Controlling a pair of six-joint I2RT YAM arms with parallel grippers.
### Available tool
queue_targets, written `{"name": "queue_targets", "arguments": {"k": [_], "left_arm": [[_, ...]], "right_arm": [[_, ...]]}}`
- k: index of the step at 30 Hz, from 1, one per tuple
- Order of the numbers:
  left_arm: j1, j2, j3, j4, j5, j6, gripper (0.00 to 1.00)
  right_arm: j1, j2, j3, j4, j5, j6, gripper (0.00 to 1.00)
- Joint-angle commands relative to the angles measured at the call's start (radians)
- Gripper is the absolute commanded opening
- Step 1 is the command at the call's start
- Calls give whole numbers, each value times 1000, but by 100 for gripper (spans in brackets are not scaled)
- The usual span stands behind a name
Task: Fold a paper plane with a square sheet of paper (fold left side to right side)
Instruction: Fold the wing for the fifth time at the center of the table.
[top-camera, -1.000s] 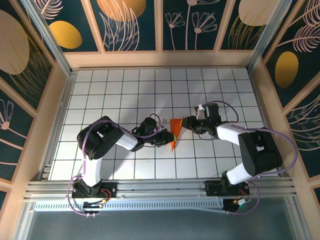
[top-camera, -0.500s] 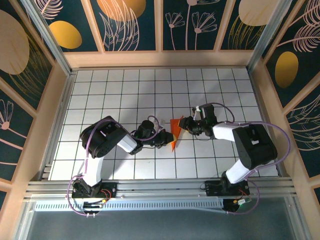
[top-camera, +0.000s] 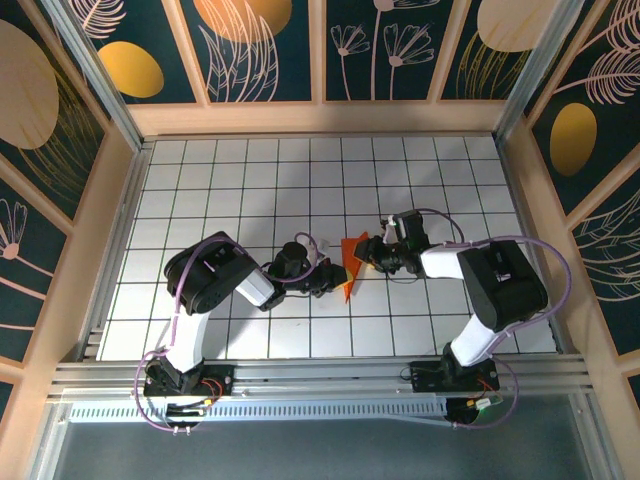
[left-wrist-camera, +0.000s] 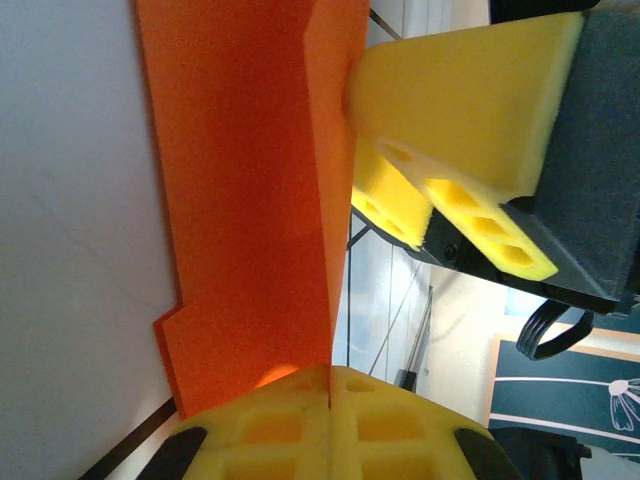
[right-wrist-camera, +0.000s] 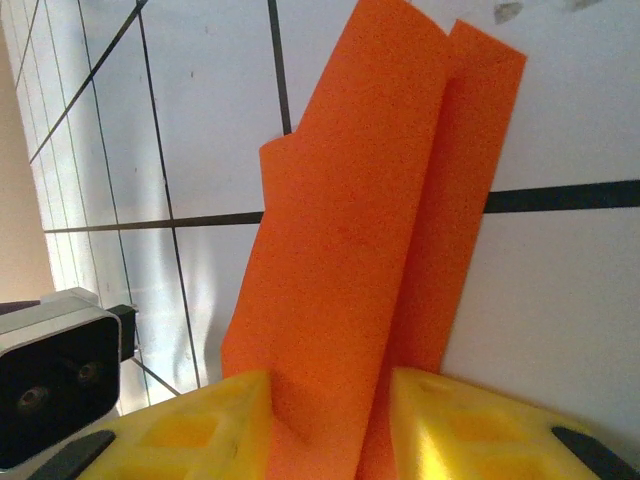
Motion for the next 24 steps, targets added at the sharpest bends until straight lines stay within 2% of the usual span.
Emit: {"name": "queue_targets", "arguments": {"k": [1,15,18,24], "left_arm": [[8,22,-11,63,19,-18,3],[47,-58,-29,-17,-5,38,36],[57,-62,-12,-55,-6,58,40],[62,-50,45,-155,-19,109,41]], "right_arm": [[16,28,25,6,31,1,36],[22,60,38,-85,94,-39,35],[23,60,41,-87,95,-39,35],[24,60,43,-93,100,-44,35]]}}
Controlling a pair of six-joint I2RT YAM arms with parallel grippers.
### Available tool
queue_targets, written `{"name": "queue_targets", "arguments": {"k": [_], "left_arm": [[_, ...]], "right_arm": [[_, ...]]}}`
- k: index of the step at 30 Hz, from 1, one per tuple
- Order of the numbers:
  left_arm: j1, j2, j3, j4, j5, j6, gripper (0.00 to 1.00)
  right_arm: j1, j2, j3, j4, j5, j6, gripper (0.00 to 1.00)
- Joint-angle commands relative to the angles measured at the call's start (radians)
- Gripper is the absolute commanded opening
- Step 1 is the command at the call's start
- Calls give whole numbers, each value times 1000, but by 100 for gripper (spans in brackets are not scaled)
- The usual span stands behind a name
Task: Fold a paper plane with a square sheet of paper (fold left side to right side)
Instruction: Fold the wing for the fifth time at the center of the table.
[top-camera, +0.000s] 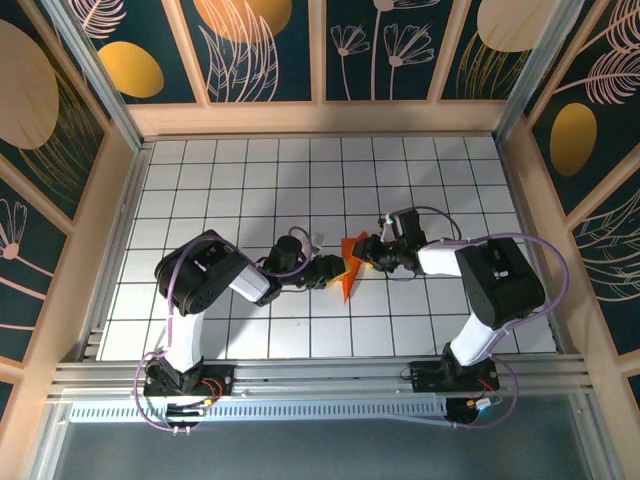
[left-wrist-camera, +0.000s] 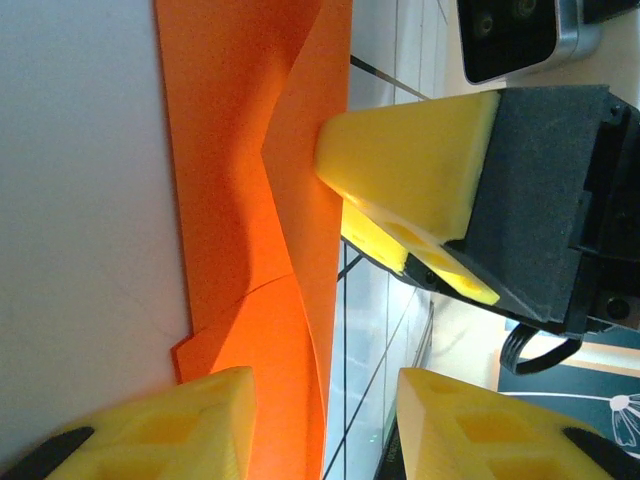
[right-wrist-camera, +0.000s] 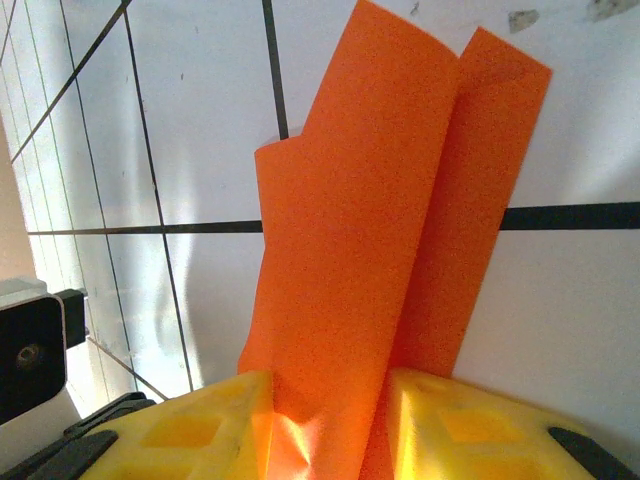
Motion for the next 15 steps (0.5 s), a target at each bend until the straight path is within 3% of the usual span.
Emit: {"name": "queue_targets", "arguments": {"k": [1,15], "left_arm": [[12,3,43,-88,-26,69,41],[14,22,110,-252,-87,154,11]], "right_arm": [[12,41,7,-47,75,-36,35],[15,39,11,-60,83,-45,35]]}}
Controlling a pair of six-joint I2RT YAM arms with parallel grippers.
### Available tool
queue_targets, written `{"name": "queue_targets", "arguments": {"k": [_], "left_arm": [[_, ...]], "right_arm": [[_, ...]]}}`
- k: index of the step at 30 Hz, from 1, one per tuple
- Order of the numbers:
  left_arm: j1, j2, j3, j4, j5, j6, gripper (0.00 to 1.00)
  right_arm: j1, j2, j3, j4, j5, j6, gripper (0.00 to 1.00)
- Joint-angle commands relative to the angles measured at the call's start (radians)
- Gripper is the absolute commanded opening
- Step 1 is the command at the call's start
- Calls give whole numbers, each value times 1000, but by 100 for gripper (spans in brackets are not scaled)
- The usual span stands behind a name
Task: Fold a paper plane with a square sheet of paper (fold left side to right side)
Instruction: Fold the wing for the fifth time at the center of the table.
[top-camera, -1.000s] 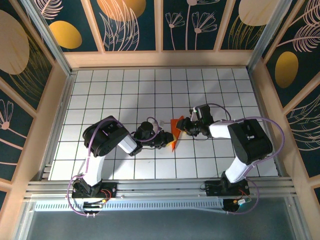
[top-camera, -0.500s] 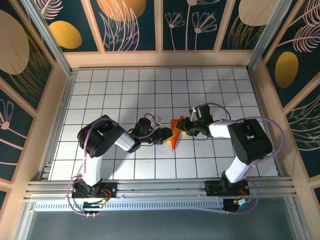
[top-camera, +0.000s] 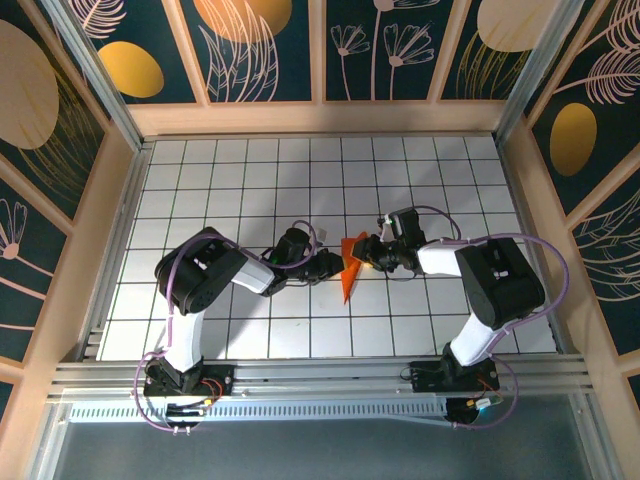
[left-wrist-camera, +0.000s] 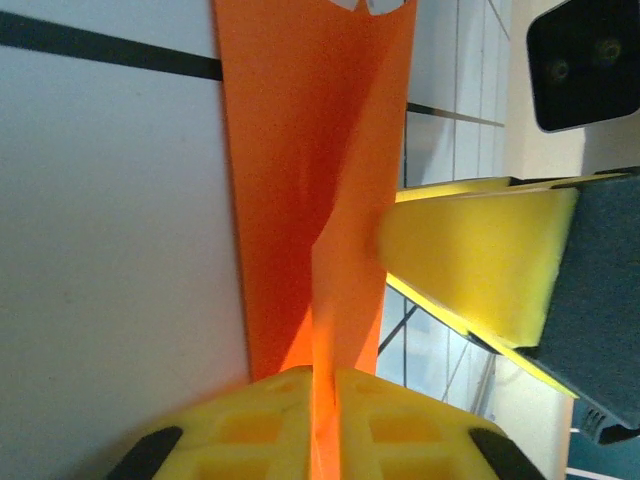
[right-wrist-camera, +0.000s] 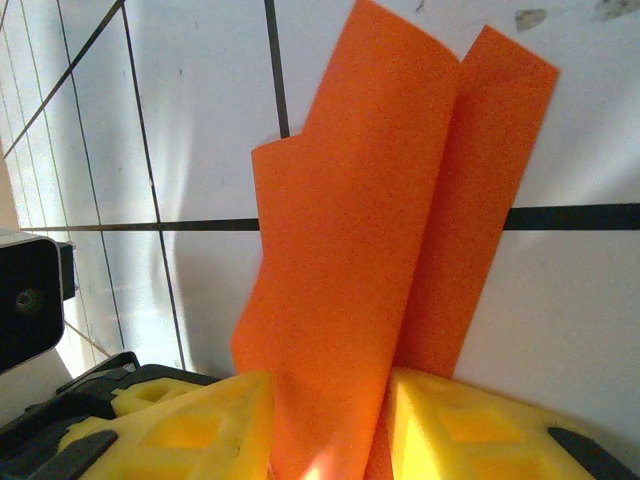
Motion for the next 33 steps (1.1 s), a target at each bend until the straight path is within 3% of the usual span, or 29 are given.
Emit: {"name": "queue_targets", "arguments": {"k": [1,30,33], "left_arm": [[6,20,20,-45,-21,35,10],[7,62,64,-224,-128,98,0],[6,65,68,-234,-138,100,0]], "right_arm": [[11,38,5,-44,75,-31,35],[0,-111,5,-126,94,-52,35],[-5,-123,10,-130,85,-62,26]]}}
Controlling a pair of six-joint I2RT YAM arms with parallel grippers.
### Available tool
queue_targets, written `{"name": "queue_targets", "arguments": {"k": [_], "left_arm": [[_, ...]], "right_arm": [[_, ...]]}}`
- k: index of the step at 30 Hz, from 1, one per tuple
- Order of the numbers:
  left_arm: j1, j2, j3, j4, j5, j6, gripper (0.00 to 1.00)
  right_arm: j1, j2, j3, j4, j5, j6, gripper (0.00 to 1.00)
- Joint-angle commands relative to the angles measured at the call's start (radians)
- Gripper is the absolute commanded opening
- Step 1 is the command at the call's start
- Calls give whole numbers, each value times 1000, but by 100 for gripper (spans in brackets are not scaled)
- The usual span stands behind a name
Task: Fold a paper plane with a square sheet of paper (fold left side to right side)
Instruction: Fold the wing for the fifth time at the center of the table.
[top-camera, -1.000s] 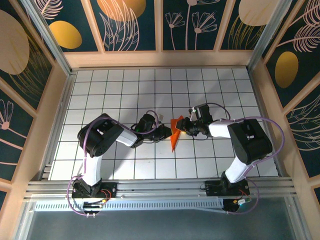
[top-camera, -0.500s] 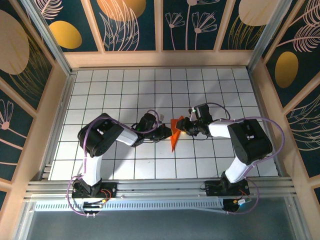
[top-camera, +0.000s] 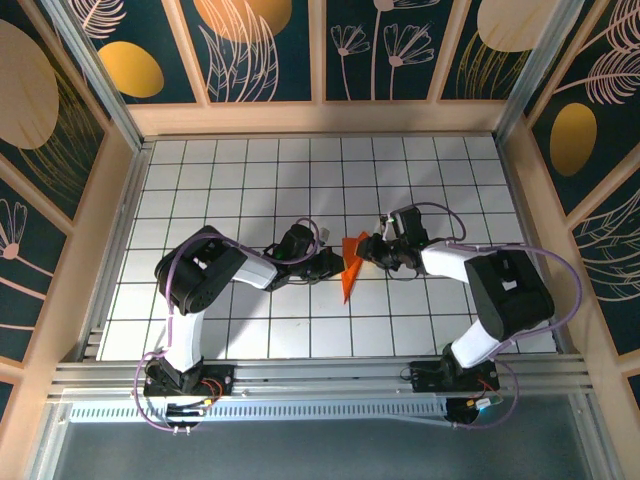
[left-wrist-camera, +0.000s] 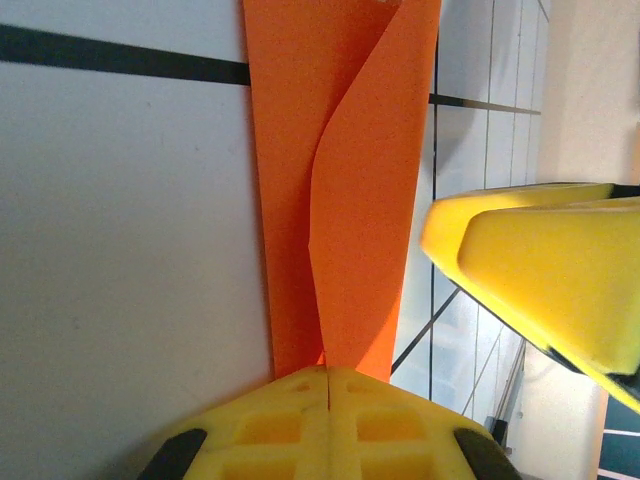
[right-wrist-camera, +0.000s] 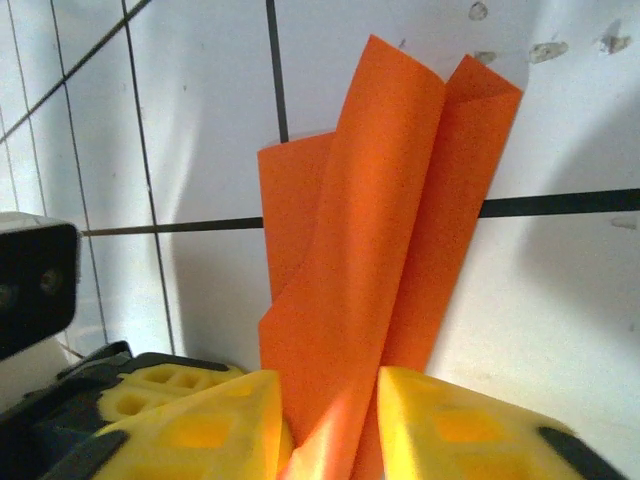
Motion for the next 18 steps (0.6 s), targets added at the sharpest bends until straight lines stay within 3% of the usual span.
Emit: {"name": "queue_targets", "arguments": {"k": [1,4,7,18], "left_arm": [[7,61,6,-106,-139,43,0],[7,57,6,-118,-154,43,0],[6,54,5,-129,-165,43,0],[9,58,17,-168,-184,42,0]], "right_arm": [[-7,-31,7,-26,6,-30,22],[-6,-19,25,-21,-9,-38,10],[-4,7,39,-12,-21,-38,5],[-1,81,56,4,-12,-42,4]]}}
